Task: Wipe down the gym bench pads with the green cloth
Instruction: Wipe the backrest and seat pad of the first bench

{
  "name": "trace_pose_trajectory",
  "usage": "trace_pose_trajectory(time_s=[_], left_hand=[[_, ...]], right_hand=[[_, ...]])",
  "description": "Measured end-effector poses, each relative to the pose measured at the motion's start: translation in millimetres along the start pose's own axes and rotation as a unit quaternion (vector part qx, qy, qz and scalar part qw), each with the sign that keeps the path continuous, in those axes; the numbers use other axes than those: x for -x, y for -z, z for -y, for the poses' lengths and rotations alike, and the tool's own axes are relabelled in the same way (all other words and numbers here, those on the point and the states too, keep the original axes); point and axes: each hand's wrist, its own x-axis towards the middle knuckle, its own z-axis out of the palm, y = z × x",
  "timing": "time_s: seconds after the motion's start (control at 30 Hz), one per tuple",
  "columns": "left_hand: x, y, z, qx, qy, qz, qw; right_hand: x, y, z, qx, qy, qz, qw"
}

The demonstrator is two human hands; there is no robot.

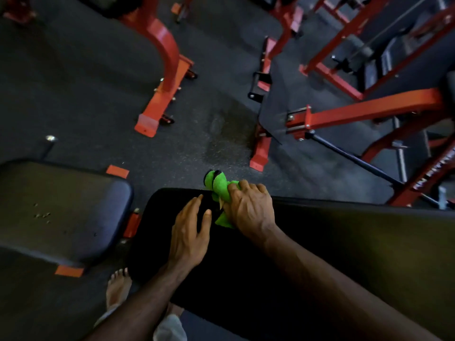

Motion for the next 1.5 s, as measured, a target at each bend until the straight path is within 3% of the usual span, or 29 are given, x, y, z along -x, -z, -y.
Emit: trace_pose_trajectory(time_s=[0.5,0.87,1.0,1.13,1.23,1.4,1.5], left_hand=[[25.1,-60.0,-217.1,0.007,-0.182,0.126,0.975],[65.6,-98.0,-366.0,-0.036,-0.289,0.273,0.917],[78.1,-108.0,-401.8,-0.053,-0.368,0.277,0.886],[103.4,-120.3,-429.5,-0.073,-0.433,0.287,0.851],[123.1,-130.8,-439.8,-0.089,-0.496,0.302,0.810],[153.3,-136.2,-449.9,-0.130,-0.607,0.343,0.705],[169.6,-136.3,-447.1,-0.182,-0.656,0.374,0.630]], right_hand=[[121.3,118.6,-170.2,0.032,-0.142,-0.106,0.984],[205.6,187.1,-277.9,0.055,-0.292,-0.254,0.920],[247.9,198.0,-283.5,-0.006,-0.424,-0.286,0.859],[282.5,189.6,-251.2,-0.051,-0.452,-0.315,0.833],[303.9,176.0,-231.4,-0.090,-0.518,-0.368,0.767],[332.8,156.7,-194.1,-0.157,-0.602,-0.394,0.676],[339.8,152.1,-165.8,-0.218,-0.656,-0.437,0.576]])
